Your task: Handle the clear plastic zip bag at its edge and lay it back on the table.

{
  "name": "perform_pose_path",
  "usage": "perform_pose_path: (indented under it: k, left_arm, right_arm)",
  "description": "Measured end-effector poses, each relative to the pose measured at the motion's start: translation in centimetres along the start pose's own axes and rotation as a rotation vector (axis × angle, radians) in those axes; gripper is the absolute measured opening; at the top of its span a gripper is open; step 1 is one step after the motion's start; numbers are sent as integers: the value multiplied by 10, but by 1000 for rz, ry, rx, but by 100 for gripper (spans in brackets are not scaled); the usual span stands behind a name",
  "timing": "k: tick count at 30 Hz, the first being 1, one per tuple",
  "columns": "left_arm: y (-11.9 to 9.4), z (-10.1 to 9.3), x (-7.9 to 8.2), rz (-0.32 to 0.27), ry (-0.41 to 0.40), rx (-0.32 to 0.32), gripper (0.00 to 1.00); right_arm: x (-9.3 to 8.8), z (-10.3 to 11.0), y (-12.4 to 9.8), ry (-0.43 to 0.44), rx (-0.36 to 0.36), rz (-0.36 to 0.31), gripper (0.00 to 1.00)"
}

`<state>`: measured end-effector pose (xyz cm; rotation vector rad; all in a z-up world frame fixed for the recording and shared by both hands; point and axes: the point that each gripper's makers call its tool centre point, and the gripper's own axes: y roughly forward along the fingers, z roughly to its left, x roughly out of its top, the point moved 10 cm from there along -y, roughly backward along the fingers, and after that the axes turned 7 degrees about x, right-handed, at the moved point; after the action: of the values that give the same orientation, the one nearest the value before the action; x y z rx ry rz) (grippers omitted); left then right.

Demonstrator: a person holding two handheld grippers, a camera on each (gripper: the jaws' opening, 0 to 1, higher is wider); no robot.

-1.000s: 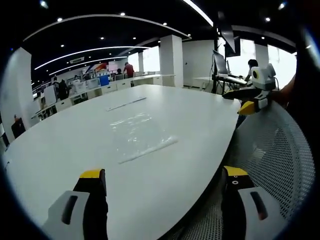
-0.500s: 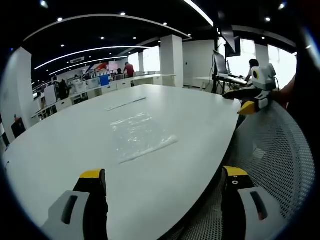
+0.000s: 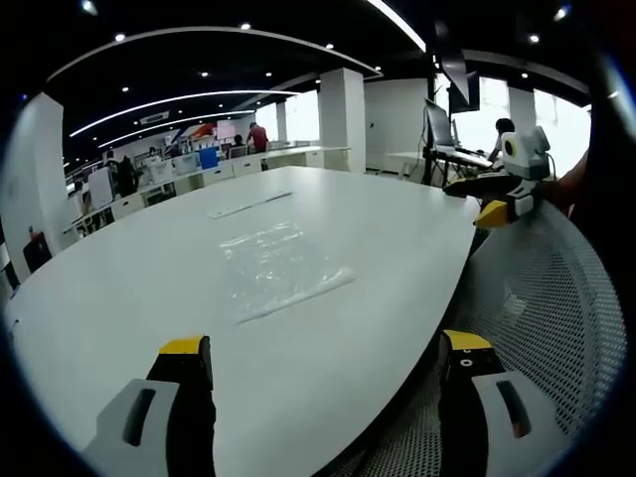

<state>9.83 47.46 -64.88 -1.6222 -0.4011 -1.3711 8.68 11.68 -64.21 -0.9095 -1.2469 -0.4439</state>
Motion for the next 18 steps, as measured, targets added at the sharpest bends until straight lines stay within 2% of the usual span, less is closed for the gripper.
perform_pose_path:
  k: [18]
  left_arm:
    - [1,3,0,6,-17,9,93]
  right_arm:
    - [0,-1,1,3,-5,3,99]
